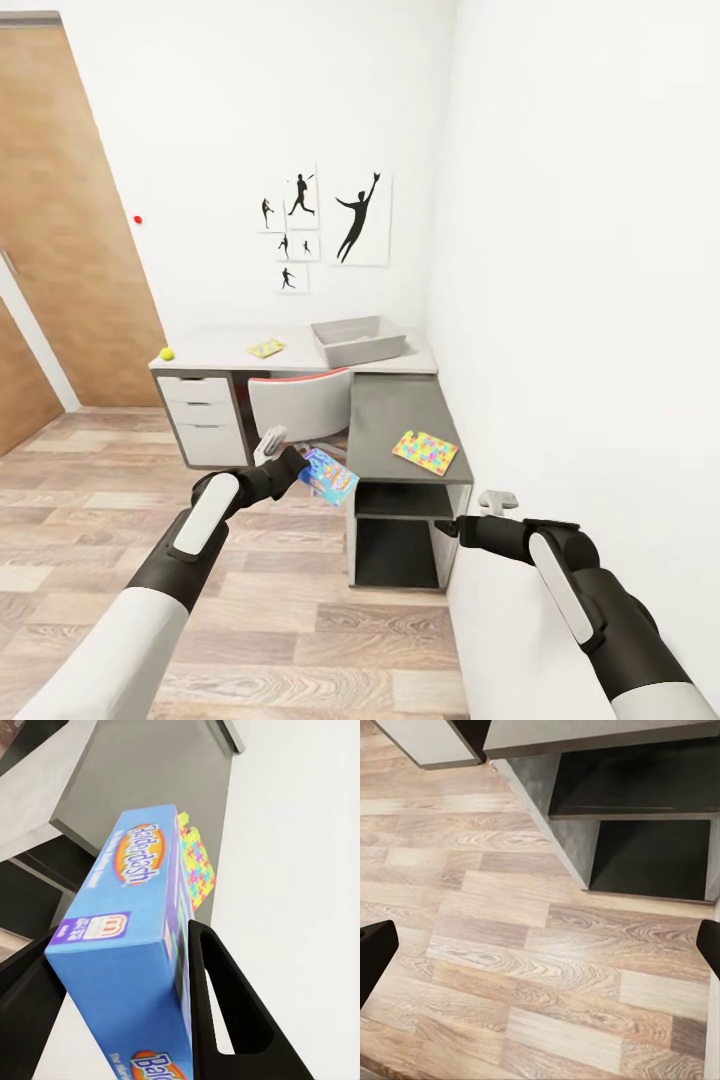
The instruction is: Put all the toys in the child's room - the three board games (two on the bed and one on the table), the two jigsaw puzzles on the table, and the tennis ball on the table - inside the toy box on the table in the child's room.
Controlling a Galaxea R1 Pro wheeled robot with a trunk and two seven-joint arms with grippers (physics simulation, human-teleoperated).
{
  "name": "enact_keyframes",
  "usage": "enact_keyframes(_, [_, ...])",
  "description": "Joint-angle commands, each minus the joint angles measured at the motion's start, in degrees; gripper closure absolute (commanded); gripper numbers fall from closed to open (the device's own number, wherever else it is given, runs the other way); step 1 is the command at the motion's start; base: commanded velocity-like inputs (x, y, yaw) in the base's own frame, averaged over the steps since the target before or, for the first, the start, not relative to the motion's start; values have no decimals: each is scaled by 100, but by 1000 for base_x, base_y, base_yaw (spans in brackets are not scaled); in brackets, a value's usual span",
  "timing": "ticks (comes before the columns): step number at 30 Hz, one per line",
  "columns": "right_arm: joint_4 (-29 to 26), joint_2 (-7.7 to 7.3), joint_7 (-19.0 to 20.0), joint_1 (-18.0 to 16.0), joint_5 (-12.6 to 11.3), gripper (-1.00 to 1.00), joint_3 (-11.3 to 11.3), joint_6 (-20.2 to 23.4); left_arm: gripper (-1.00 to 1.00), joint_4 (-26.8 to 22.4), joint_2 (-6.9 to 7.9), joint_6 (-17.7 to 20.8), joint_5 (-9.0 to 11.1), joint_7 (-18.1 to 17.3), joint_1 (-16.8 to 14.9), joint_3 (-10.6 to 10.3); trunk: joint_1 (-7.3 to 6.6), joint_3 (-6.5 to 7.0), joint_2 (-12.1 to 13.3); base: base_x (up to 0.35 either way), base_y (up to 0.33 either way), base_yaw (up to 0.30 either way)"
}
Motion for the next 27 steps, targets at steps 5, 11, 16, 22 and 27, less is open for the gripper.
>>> enact_keyframes(5, [-4, -5, 32, -6, 32, -100, 10, 21, 100, -8, 0, 8, 62, 54, -5, -1, 4, -13, -13, 21, -9, 0])
enact_keyframes(11, [-4, -5, 32, -6, 32, -100, 12, 22, 100, -8, 0, 8, 62, 54, -5, 2, 4, -13, -13, 7, -3, 0])
enact_keyframes(16, [-4, -1, 32, -6, 31, -100, 12, 25, 100, -8, 6, 8, 62, 54, -5, 6, 4, -13, -13, 3, -1, 0])
enact_keyframes(22, [-4, -4, 32, -6, 31, -100, 13, 26, 100, -8, 7, 8, 62, 54, -5, 7, 4, -13, -13, 1, 0, 0])
enact_keyframes(27, [-4, -2, 32, -6, 31, -100, 13, 24, 100, -10, 8, 8, 68, 47, -5, -1, 4, -13, -13, 9, 7, 0])
